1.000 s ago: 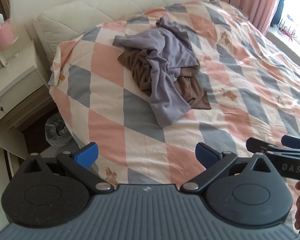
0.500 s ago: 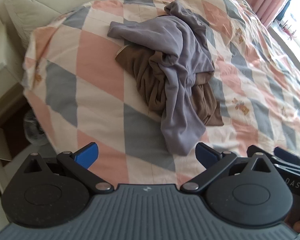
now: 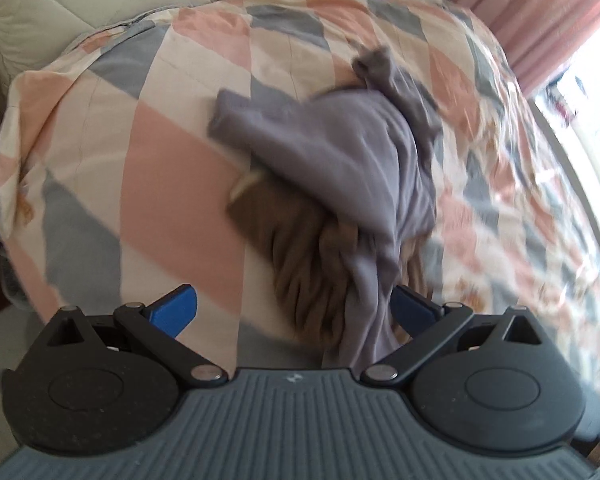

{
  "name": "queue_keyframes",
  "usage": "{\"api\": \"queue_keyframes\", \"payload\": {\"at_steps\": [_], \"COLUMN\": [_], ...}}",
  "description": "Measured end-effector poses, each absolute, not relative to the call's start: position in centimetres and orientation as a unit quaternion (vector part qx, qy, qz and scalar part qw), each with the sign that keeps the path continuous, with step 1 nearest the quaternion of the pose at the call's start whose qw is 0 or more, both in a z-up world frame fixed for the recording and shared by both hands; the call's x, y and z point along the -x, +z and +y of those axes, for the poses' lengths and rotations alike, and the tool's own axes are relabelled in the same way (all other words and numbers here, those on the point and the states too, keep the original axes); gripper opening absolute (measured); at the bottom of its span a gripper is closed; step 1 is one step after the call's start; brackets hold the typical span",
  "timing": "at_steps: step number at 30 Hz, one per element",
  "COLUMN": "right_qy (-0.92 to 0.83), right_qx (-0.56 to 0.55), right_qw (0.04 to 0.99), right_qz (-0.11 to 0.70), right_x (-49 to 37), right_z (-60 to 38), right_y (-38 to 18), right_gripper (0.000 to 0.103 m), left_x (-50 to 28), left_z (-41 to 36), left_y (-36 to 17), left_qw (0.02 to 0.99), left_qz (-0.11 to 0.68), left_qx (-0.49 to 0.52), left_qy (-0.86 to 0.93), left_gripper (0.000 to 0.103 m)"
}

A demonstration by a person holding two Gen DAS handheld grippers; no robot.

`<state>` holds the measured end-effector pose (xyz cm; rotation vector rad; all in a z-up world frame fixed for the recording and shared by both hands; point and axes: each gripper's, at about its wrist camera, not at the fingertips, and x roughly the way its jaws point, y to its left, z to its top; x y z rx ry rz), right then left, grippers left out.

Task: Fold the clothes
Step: 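Grasp the lavender-grey garment with the right gripper while the left gripper grasps another part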

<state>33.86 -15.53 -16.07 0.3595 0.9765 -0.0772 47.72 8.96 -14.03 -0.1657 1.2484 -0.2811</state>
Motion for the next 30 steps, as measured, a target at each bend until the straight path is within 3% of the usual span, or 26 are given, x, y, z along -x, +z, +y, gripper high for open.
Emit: {"api": "queue_keyframes", "payload": {"at_steps": [8,13,24,25,27,28,29,30], "right_qy": [0.003,0.046,0.093,0.094,0.097,0.100,0.103,0.105], "right_qx": [-0.126,-0.073,-0.002,-0.001,-0.007,-0.013,-0.019,-0.026], "right_qw": [0.886,0.896,0.891,0.891,0.891,0.892,0.892,0.893], "right_qz": [0.446,0.435,0.445,0.445,0.443,0.441,0.439,0.436], "right_x": [-40.1,-43.8,-47.6,-47.8,-48.0,-48.1,-48.2,-48.3], "right_z": [-13.6,-11.3,-8.6,-8.6,-8.8,-8.9,-9.1,-9.3], "right_y": [-16.6,-17.0,-19.6,-19.9,-20.0,-20.0,-19.9,-19.8], "right_gripper": [0.090,0.081,0.076,0.074,0.061,0.056,0.043,0.035], "left_x": [-57.3,-61.7,-64.4,-64.5,-64.5,-64.6,-64.7,-64.5], "left_z": [11.0,12.6,11.6,11.4,11.0,10.7,10.5,10.5], "left_y": [-17.0,-19.8,-23.6,-23.6,-23.2,-23.1,-22.9,-22.6], "left_qw": [0.782,0.751,0.726,0.727,0.731,0.729,0.728,0.728], "left_qz": [0.589,0.606,0.628,0.628,0.626,0.627,0.628,0.625], "left_qx": [0.181,0.254,0.275,0.273,0.262,0.261,0.260,0.265], "left_qy": [-0.092,-0.061,-0.056,-0.057,-0.069,-0.081,-0.092,-0.100], "left_gripper": [0.102,0.101,0.096,0.090,0.067,0.038,0.020,0.017]}}
